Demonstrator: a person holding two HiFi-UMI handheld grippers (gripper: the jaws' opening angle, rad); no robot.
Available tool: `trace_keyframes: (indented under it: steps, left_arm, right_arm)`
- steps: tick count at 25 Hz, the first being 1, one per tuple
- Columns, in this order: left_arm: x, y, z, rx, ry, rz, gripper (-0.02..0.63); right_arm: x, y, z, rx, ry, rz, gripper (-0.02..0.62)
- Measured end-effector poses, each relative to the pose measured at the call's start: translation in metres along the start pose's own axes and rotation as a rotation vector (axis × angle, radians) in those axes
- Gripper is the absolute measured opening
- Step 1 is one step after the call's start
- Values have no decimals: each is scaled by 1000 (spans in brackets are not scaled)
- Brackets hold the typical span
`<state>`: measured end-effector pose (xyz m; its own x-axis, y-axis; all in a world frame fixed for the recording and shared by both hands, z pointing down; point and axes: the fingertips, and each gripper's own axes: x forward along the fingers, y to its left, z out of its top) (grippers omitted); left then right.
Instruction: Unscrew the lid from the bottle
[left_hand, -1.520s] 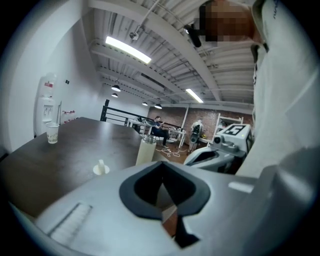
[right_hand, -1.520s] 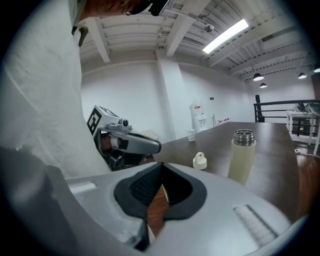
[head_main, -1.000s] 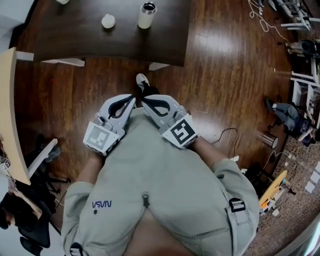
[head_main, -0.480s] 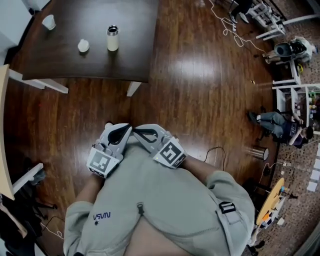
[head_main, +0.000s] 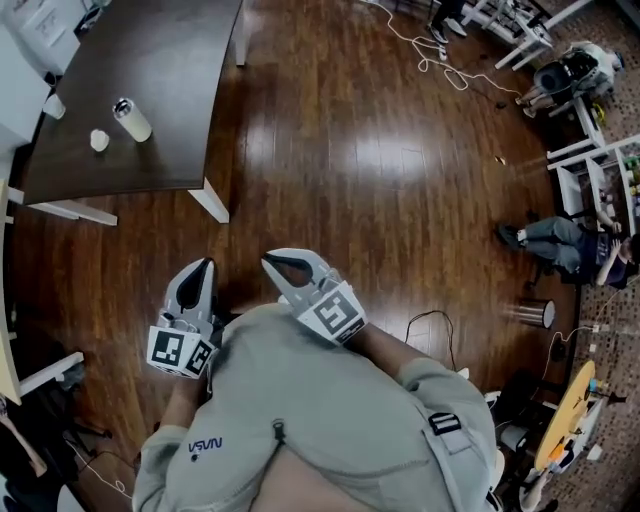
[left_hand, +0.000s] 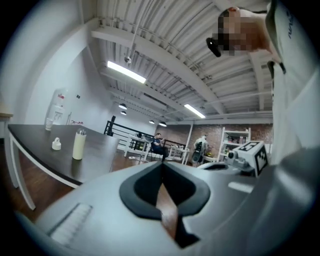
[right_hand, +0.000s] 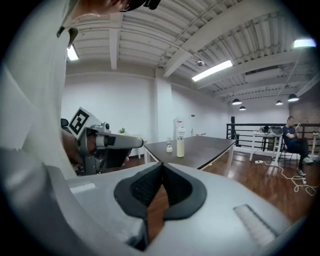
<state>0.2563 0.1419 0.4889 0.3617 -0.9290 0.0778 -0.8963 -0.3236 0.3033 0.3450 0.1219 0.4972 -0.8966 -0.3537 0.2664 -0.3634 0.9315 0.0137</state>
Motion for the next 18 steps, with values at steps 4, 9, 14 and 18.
trace_keyframes:
  steps: [4, 9, 14, 18]
  left_arm:
    - [3, -44, 24, -6, -57, 67, 3]
    - [-1, -80, 34, 29, -90, 163, 3]
    - [-16, -99, 29, 43, -104, 247, 3]
    - [-26, -108, 28, 70, -115, 284, 3]
  right_arm:
    - [-44, -23, 14, 39, -66, -66, 2]
    - [-85, -45, 39, -2, -150, -141, 2]
    - [-106, -48, 47, 39, -179, -191, 2]
    - [-112, -44, 40, 28, -162, -197, 2]
